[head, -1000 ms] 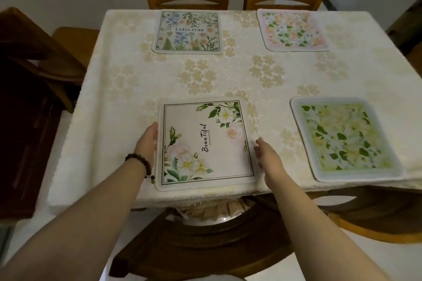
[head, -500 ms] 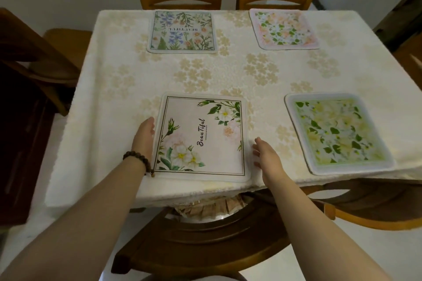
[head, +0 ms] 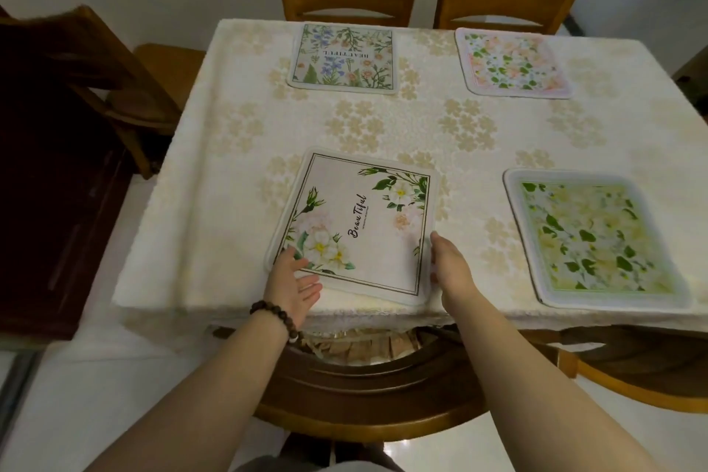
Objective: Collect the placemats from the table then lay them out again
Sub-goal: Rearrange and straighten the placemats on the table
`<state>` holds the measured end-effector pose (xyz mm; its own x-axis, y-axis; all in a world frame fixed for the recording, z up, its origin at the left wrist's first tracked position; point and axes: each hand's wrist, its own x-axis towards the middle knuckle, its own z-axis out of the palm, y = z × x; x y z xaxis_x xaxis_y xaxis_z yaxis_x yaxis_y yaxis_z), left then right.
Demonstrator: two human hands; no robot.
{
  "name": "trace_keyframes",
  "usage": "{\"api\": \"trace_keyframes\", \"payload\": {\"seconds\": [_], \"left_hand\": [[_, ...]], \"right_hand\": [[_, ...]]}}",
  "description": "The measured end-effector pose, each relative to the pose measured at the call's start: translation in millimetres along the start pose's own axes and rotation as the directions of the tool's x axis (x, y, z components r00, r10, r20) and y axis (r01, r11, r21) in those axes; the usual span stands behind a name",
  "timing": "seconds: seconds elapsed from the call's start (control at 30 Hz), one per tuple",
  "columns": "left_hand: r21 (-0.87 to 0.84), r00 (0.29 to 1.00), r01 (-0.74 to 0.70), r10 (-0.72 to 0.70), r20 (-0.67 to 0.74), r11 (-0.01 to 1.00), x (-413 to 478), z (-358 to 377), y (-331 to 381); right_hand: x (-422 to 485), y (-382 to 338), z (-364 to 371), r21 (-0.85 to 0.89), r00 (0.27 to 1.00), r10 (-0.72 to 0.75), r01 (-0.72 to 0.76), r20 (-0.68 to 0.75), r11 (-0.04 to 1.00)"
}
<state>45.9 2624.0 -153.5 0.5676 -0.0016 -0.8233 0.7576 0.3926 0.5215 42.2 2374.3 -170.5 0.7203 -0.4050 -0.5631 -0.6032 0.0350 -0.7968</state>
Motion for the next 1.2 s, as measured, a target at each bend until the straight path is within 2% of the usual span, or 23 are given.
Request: {"api": "trace_keyframes", "payload": {"seconds": [0.23, 0.5, 0.6, 0.7, 0.8, 1.0, 1.1, 1.2], "left_hand": [[-0.023, 0.981, -0.174, 0.171, -0.088, 0.985, 10.9, -14.9, 22.9], [-0.072, 0.963, -0.270, 0.270, -0.013, 0.960, 29.9, -14.0, 64.6], [-0.076, 0.957, -0.291, 0.290, -0.024, 0.954, 31.4, -14.5, 60.8], [-0.101, 0.946, -0.318, 0.309, -0.097, 0.943, 30.7, -13.5, 44.5], [-0.127, 0.949, -0.308, 0.295, -0.116, 0.943, 29.3, -10.5, 24.5], [-0.177, 0.961, -0.275, 0.263, -0.091, 0.945, 27.7, 0.1, 2.5], [-0.157, 0.959, -0.280, 0.268, -0.094, 0.947, 31.7, 2.9, 3.2], [-0.144, 0.958, -0.284, 0.273, -0.089, 0.948, 34.8, 1.8, 9.2]], "right_hand": [[-21.5, 11.9, 32.6, 0.094, 0.999, 0.018, -0.020, 0.027, 0.995], [-28.8, 12.5, 55.4, 0.145, 0.991, 0.061, -0.078, 0.117, 0.986], [-16.3, 2.6, 42.6, 0.107, 0.993, 0.070, -0.080, 0.093, 0.991], [10.2, -17.2, 25.9, 0.081, 1.000, -0.013, 0.011, 0.023, 0.997], [41.8, -42.5, 17.7, -0.006, 0.993, -0.116, 0.117, 0.019, 0.993], [93.6, -79.9, 23.9, -0.291, 0.933, -0.318, 0.356, 0.168, 0.888], [112.9, -86.1, 29.6, -0.394, 0.926, -0.305, 0.372, 0.224, 0.840], [119.2, -82.9, 31.8, -0.440, 0.937, -0.277, 0.345, 0.213, 0.829]]}}
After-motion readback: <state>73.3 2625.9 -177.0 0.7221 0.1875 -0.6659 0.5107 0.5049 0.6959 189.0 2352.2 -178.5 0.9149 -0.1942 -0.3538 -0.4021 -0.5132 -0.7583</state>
